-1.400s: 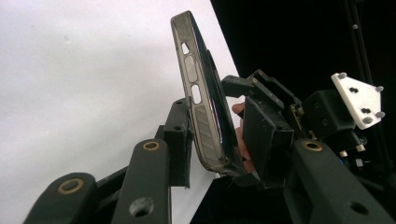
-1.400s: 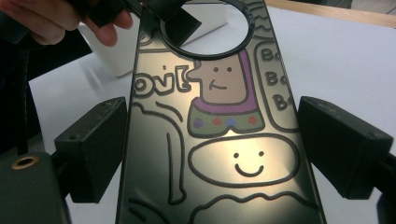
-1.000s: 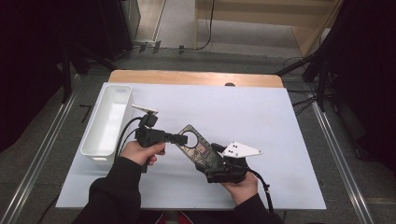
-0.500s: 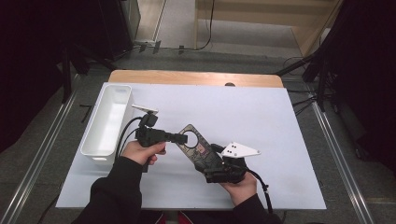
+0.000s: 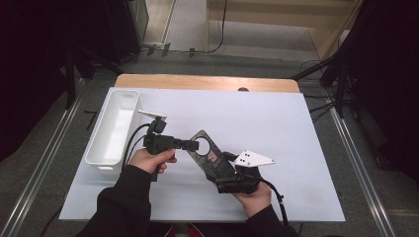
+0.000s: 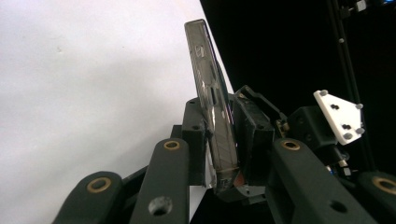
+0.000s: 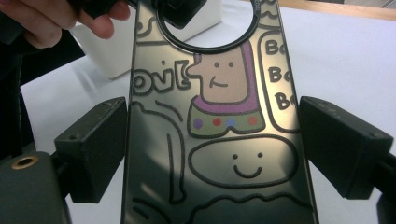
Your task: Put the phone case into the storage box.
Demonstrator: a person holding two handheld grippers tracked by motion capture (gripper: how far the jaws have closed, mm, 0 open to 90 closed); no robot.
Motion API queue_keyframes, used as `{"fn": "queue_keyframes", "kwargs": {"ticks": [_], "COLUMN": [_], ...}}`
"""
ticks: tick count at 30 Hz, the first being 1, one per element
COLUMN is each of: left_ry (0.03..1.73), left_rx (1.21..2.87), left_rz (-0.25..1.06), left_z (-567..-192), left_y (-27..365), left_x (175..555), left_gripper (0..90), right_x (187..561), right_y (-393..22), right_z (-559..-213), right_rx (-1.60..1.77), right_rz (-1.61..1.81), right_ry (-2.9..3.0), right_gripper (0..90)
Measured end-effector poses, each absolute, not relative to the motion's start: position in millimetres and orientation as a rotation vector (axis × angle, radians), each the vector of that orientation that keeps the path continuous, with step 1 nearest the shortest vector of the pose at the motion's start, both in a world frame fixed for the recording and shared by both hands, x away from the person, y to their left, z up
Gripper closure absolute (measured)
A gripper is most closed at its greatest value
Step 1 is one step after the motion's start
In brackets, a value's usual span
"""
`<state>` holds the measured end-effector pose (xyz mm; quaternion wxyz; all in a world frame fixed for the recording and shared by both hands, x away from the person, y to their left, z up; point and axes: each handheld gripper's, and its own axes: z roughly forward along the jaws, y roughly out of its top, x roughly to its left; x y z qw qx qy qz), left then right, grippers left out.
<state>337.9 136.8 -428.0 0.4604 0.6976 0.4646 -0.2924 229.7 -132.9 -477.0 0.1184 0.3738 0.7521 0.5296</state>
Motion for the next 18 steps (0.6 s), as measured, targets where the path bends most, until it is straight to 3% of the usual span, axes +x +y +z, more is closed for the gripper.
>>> {"fn": "queue_keyframes", "kwargs": {"ticks": [18], "left_ry": [1.148], "left_rx": [1.708], "left_rz": [-0.726], "left_z": [-427.2], "left_y": [136.2], "left_x": [339.6], "left_gripper": [77.7], "right_x": [232.1], "right_y": [-130.4], "right_z": [-480.8], "right_rx": [1.087], "right_rz": [1.54], "right_ry": [2.2], "right_gripper": [10.7]}}
